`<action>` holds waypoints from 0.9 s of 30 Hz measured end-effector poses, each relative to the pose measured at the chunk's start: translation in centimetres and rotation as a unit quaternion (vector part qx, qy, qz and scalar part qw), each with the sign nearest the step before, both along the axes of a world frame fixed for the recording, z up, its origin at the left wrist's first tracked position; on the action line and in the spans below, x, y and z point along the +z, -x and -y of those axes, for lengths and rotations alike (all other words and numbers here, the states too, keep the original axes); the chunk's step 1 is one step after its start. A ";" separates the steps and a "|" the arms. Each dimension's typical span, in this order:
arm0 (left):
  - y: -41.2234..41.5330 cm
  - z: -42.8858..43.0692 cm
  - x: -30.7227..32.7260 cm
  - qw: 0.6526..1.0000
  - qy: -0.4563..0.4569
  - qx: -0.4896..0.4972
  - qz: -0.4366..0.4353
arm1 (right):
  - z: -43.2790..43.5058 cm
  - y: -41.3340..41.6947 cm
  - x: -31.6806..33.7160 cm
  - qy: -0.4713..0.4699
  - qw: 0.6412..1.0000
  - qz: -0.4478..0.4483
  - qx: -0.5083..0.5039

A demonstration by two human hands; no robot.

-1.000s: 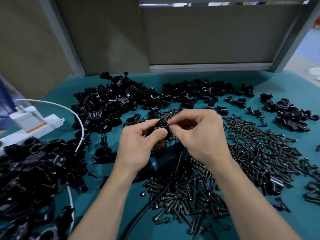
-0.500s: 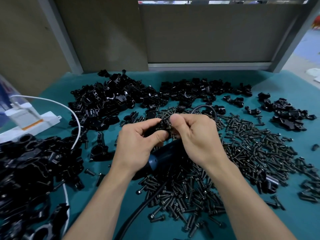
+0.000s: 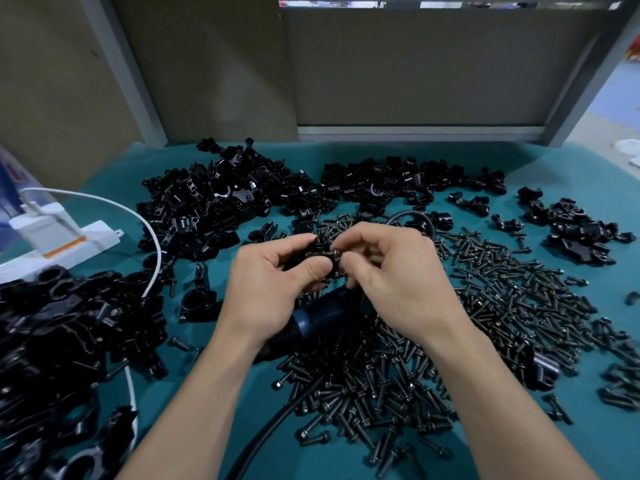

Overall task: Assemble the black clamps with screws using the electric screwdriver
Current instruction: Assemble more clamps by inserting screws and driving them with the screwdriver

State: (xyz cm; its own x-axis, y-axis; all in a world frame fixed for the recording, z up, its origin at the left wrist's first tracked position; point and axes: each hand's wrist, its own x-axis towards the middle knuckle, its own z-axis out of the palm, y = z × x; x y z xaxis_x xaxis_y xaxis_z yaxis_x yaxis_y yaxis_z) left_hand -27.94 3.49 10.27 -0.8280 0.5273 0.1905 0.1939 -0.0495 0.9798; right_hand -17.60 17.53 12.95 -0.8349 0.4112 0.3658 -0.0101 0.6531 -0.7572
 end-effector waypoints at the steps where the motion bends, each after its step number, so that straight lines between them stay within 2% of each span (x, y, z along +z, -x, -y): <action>1: 0.0 0.0 -0.1 1.000 -0.004 0.004 0.010 | 0.0 -0.1 0.0 -0.003 1.000 0.004 -0.002; 8: -0.1 0.2 -0.1 1.000 -0.008 -0.009 -0.013 | 0.7 0.0 -0.3 -0.070 0.997 0.018 -0.019; 12: 0.0 0.1 0.0 1.000 -0.016 0.001 -0.012 | 0.2 -0.4 -0.2 -0.032 0.999 0.006 0.021; 18: 0.0 0.5 -0.1 0.998 0.038 0.000 -0.054 | 0.1 -0.1 -0.8 -0.067 0.997 0.006 0.026; 22: 0.1 0.8 0.0 0.995 0.043 0.001 -0.086 | 0.8 0.8 -1.3 -0.035 0.999 0.025 -0.008; 27: -0.3 0.7 0.2 0.992 0.045 0.024 -0.117 | 0.3 0.1 -1.3 0.011 1.000 0.011 0.025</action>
State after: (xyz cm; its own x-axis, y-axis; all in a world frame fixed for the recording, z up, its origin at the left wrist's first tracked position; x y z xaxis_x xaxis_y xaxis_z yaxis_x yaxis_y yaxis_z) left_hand -27.61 2.81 10.48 -0.7917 0.5115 0.3340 0.4164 0.0518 0.9077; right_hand -17.69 17.27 11.63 -0.8619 0.3772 0.3388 -0.0256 0.6350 -0.7721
